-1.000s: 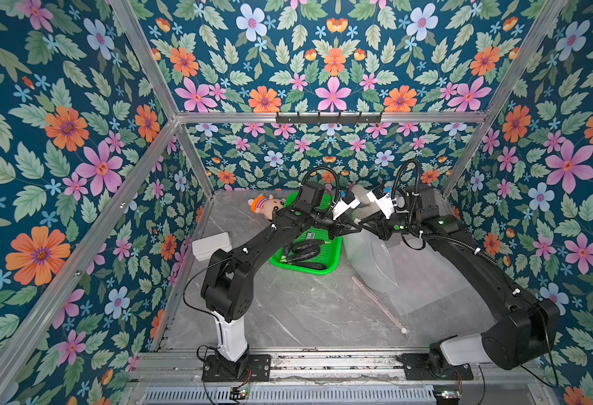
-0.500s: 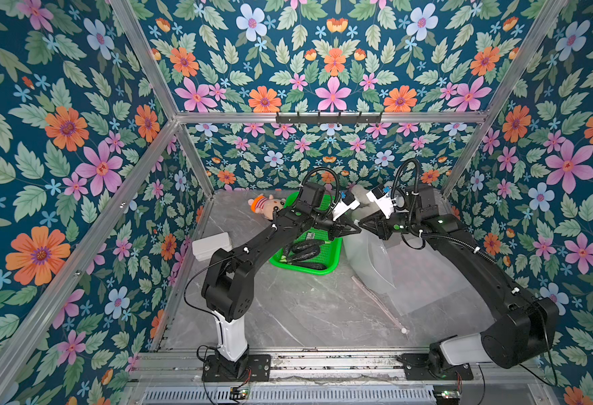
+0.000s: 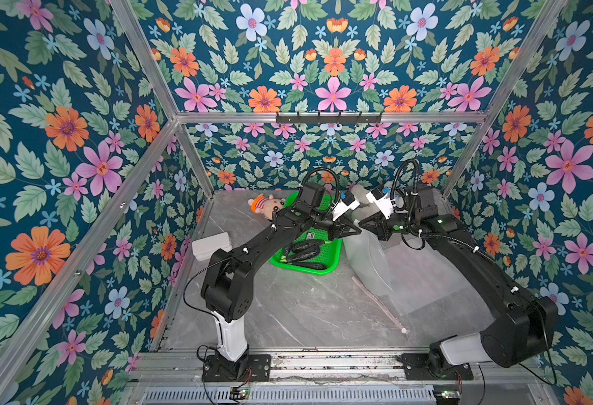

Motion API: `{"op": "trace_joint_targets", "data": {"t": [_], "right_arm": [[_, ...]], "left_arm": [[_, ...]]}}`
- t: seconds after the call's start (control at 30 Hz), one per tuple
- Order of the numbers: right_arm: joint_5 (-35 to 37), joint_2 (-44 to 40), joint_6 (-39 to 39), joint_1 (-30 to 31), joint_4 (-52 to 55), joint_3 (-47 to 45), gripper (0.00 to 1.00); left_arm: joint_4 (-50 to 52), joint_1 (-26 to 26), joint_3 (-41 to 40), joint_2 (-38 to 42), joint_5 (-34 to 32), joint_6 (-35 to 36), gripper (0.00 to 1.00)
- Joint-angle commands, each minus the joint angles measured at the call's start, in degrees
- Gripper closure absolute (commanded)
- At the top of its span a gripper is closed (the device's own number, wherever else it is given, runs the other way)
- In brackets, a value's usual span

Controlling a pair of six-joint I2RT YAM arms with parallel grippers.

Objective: Place the eggplant in a zip-top bag and seal the zipper
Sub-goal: Zip the zipper on the zipper food storage bag.

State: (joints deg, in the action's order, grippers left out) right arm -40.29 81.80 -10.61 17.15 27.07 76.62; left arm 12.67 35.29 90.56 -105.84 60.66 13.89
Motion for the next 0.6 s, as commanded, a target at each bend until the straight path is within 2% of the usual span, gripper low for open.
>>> {"op": "trace_joint_targets", "data": {"t": [0.0,0.27,0.57], "right_arm": [[-0.49,-0.55,-0.95,0.07,0.69,-0.23,0.97],[-1.38,-0.72,-1.25,0.16,1.36,-0.36,0.97],[-1.59,-0.1,-2.09,0.52,2.5,-0.14,0.97]], "left_arm": [[2.51,-0.2,1.18,0.4,-0.71,3.49,0.8],[9.54,-0.35,5.8,-1.5,-1.97,7.99,0.8],[11.62,-0.4,7.43,-2.3,-2.13,9.14,0.88]]}}
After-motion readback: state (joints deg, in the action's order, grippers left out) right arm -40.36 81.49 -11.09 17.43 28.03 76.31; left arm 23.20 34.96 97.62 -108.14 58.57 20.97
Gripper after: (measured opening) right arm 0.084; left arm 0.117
